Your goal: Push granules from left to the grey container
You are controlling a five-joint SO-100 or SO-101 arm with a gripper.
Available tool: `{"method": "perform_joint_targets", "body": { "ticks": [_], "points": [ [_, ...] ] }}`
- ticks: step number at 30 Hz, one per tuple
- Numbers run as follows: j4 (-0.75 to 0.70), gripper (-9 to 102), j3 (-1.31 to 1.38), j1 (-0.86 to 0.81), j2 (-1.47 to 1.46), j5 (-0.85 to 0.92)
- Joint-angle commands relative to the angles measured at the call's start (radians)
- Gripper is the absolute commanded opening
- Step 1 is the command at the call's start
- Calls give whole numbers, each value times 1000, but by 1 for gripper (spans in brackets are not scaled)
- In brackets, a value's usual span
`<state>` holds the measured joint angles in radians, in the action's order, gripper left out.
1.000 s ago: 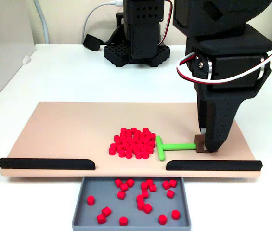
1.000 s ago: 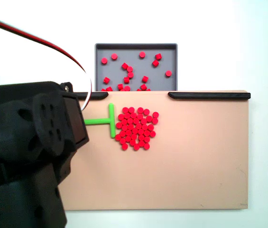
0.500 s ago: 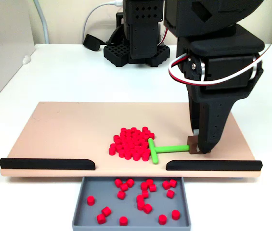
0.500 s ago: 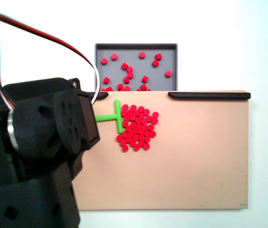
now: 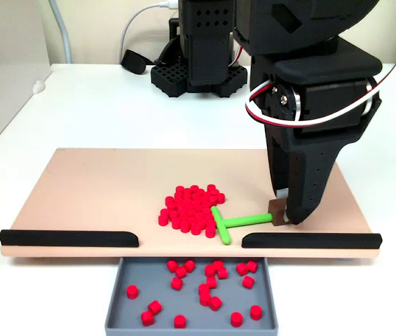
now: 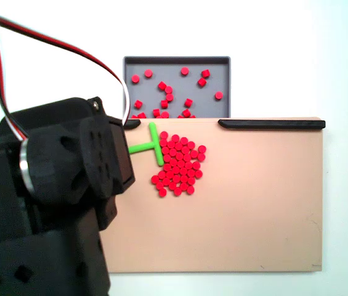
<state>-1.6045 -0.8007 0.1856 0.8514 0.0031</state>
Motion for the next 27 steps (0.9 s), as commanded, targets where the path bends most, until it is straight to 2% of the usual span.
{"method": "perform_joint_targets", "body": {
  "ticks": [1,27],
  "points": [
    [-2,0,12,-12,8,43],
    [9,0,12,-40,12,305]
  ]
}}
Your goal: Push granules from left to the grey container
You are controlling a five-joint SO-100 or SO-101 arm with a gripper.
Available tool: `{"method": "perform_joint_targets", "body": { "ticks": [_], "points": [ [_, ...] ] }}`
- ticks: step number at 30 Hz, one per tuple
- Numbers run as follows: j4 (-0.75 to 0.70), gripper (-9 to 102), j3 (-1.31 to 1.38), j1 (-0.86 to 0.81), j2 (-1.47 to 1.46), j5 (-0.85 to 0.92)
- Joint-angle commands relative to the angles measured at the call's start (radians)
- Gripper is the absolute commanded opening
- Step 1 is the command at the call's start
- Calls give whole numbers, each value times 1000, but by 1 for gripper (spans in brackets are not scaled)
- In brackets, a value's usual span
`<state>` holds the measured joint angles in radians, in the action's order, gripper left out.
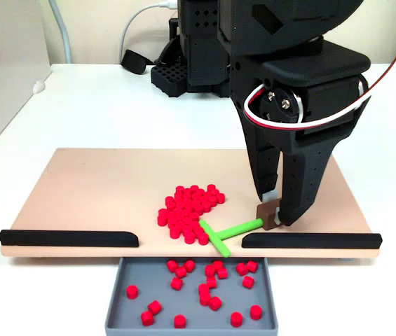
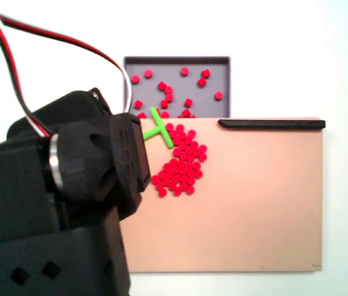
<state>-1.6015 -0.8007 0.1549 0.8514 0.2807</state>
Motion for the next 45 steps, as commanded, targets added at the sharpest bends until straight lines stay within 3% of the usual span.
{"method": "perform_joint_targets", "body": {
  "ticks": [1,37,45],
  "points": [
    [6,0,12,-11,12,38],
    [-46,0,12,-40,164,382],
    [-49,0,-272,-40,413,509]
  ]
}}
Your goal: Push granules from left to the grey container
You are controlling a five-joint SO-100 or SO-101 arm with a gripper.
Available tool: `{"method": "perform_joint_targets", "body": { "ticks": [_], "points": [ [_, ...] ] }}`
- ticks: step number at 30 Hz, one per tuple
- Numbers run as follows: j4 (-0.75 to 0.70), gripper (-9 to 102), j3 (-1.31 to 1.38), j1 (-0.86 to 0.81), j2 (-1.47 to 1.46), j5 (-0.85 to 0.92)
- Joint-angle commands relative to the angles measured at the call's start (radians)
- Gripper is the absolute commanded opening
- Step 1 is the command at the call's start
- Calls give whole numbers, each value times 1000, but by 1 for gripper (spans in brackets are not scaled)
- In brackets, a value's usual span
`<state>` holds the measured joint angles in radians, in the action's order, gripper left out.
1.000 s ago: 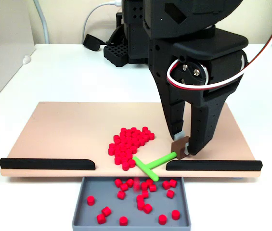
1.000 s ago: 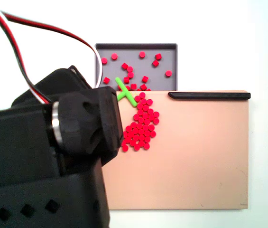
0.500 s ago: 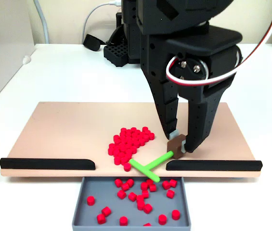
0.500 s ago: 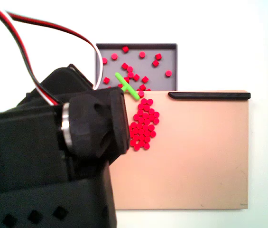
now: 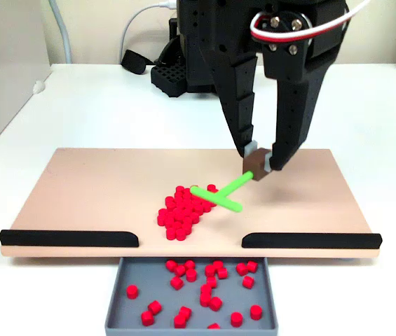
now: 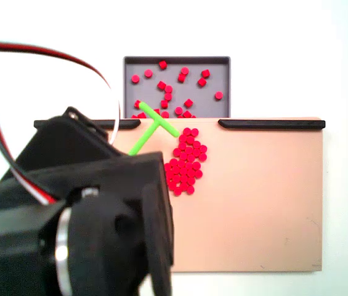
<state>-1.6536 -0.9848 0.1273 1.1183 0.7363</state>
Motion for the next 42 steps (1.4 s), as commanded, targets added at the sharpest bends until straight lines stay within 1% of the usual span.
{"method": "perform_joint_targets", "body": {
  "ticks": [1,6,14,21,33,42],
  "points": [
    [5,0,-132,-14,186,84],
    [17,0,-359,-28,391,267],
    [17,0,-623,-57,637,560],
    [17,0,-729,-54,733,747],
    [17,0,-735,-86,724,798],
    [18,0,-726,-97,709,769]
  ]
}}
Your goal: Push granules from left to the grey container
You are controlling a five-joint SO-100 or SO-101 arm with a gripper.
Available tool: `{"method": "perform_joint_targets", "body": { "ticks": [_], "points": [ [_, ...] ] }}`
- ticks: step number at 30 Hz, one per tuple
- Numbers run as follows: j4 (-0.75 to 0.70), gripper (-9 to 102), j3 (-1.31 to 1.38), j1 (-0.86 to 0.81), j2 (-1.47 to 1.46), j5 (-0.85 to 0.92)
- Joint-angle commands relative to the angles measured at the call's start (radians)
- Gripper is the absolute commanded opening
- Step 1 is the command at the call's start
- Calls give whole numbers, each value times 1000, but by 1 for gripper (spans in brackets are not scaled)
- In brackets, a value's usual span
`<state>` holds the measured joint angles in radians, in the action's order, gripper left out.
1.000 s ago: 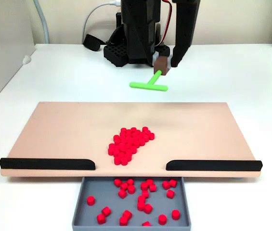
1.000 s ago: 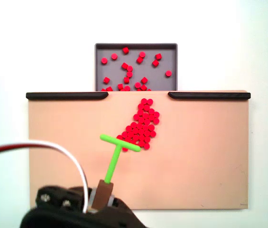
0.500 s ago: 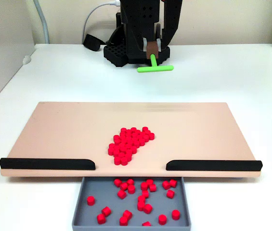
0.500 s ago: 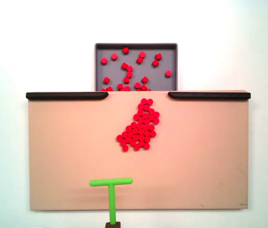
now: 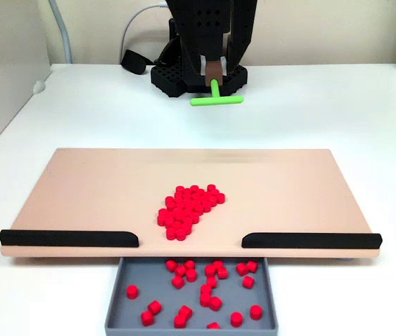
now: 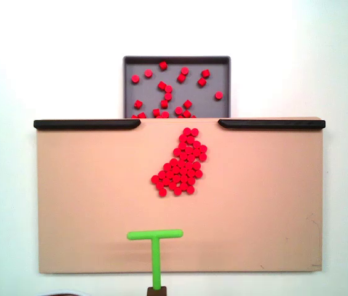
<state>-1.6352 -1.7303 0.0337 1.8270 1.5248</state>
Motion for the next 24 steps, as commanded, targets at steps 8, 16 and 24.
{"method": "perform_joint_targets", "body": {
  "ticks": [8,16,24],
  "points": [
    [0,0,20,2,-38,-57],
    [0,0,20,6,-32,-54],
    [0,0,20,11,-44,-41]
  ]
}}
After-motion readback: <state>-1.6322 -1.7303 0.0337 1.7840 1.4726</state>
